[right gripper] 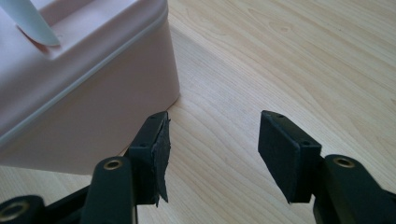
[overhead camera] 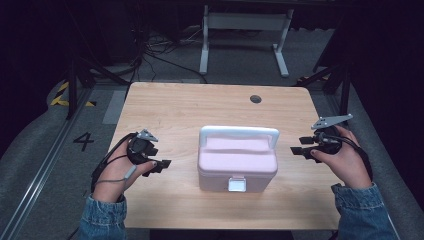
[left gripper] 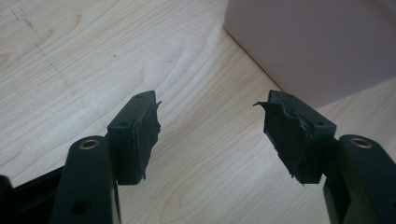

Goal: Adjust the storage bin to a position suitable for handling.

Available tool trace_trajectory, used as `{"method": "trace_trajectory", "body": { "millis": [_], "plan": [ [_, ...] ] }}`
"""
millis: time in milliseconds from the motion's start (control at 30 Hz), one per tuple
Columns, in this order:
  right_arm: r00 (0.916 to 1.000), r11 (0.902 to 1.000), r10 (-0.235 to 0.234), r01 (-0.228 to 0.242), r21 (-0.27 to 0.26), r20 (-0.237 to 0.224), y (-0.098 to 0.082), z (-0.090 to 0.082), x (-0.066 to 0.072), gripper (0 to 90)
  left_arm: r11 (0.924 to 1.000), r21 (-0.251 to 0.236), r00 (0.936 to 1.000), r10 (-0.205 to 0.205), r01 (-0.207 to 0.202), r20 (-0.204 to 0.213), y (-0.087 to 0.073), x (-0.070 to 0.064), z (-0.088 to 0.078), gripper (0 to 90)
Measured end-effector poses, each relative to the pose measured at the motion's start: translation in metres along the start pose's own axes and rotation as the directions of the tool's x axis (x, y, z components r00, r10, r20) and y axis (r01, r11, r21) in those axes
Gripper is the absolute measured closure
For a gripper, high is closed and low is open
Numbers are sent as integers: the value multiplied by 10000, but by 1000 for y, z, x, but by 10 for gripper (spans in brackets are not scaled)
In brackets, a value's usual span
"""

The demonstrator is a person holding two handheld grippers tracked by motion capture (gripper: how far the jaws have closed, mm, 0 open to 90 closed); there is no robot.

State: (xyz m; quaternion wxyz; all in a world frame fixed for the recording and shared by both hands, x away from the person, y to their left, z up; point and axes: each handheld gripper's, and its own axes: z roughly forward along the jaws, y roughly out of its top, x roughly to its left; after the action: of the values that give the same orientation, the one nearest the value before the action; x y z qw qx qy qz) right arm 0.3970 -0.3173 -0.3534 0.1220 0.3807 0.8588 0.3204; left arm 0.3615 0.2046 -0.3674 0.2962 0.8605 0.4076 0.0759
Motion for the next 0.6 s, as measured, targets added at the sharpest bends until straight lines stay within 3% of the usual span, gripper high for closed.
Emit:
{"method": "trace_trajectory", "body": {
  "millis": [200, 333, 467, 500, 600],
  "plan": [
    [9999, 10000, 40, -40, 2, -151, -3, -3, 2, 425, 9994, -283, 9995, 176, -183, -255, 2, 0, -3, 363],
    [9998, 9999, 95, -96, -36, -176, -6, -6, 2, 424, 9986, -421, 9994, 313, -318, -119, 4, -3, -7, 368],
    [9999, 9999, 130, -130, 10, -79, -9, -9, 1, 423, 9941, -967, 9978, 530, -490, 393, 4, -2, -17, 368],
    [9998, 9999, 122, -122, 1, -155, -11, -10, 1, 409, 9933, -1107, 9982, 386, -333, 463, 4, -2, -20, 373],
    [9998, 10000, 4, -2, 77, -198, -14, -10, 1, 396, 9911, -1283, 9987, 409, -368, 295, 6, -2, -24, 377]
  ]
}}
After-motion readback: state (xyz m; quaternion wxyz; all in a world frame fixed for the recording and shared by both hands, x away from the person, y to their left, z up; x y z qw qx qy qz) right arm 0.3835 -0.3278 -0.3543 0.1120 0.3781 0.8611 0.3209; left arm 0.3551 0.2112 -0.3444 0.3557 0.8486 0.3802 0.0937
